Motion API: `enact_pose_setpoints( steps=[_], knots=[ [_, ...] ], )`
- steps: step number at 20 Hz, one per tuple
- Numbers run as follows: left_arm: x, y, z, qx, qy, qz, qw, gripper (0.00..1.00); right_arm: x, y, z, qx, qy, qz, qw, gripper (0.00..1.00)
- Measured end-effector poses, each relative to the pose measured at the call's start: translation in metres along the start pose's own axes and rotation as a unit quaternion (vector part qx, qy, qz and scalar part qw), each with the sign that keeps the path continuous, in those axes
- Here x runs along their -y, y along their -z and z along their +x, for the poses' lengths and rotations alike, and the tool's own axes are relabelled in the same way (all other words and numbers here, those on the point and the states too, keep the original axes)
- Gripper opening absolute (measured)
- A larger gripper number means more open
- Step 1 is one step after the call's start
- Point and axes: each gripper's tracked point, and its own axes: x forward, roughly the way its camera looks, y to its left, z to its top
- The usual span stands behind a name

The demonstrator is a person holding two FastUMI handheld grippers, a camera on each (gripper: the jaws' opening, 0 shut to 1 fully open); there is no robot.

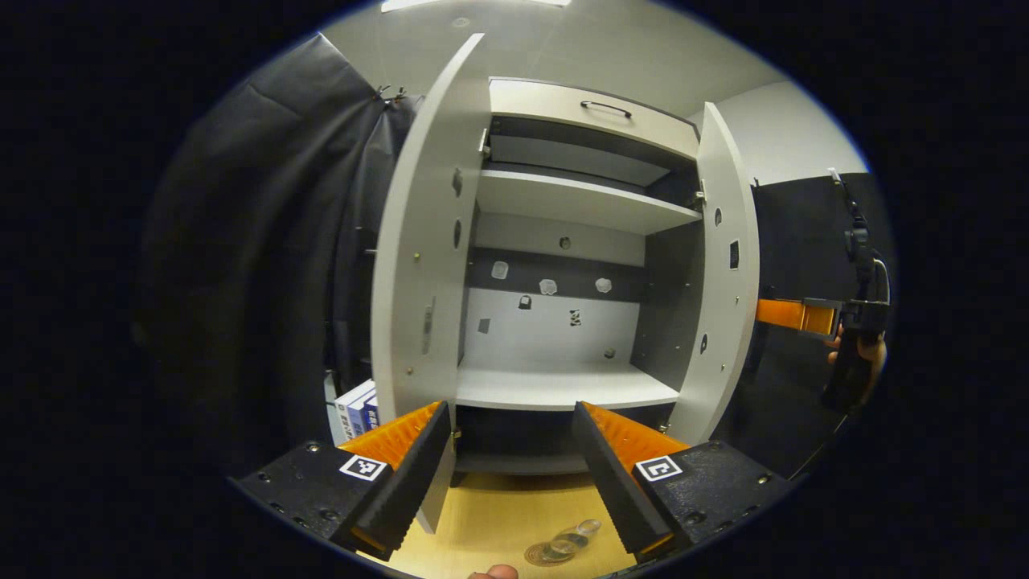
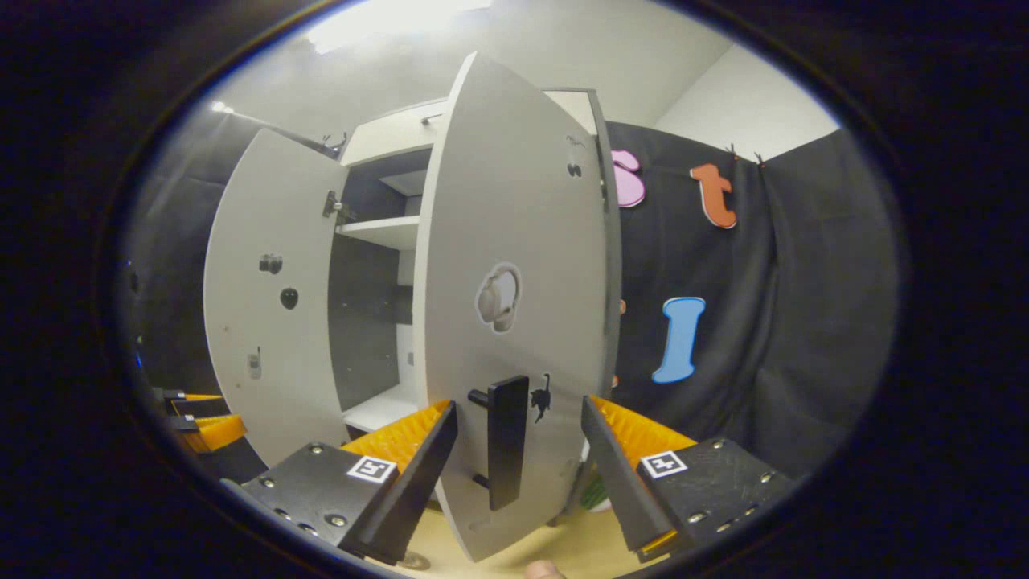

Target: Grasp the bottle in the cabinet with the left hand and place it on the coaster, then close the right door with the right hand and the left door with the left hand.

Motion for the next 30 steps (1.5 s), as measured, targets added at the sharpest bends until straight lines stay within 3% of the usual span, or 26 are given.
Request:
enact_pose_setpoints(
  steps=[7, 11, 18, 26, 30],
  knots=[
    [-0.039, 0.002, -0.012, 0.01, -0.062, -0.02, 0.998, 0.97, -0.031, 0.003, 0.047, -0.019, -0.022, -0.006, 1.0, 0.96],
    [-0.059, 0.001, -0.021, 0.013, -0.085, -0.019, 0.996, 0.94, -0.032, 0.007, 0.06, -0.026, -0.008, -0.003, 1.0, 0.96],
    [-0.087, 0.0, -0.031, 0.015, -0.117, -0.019, 0.993, 0.96, -0.039, 0.01, 0.075, -0.026, 0.007, -0.007, 1.0, 0.97],
    [-0.091, 0.0, -0.031, 0.014, -0.151, -0.017, 0.988, 0.93, -0.045, 0.012, 0.093, -0.026, 0.022, -0.017, 0.999, 0.95],
    [-0.089, -0.004, -0.033, 0.017, -0.161, -0.012, 0.987, 0.97, -0.048, 0.015, 0.103, -0.023, 0.031, -0.019, 0.999, 0.96]
  ],
)
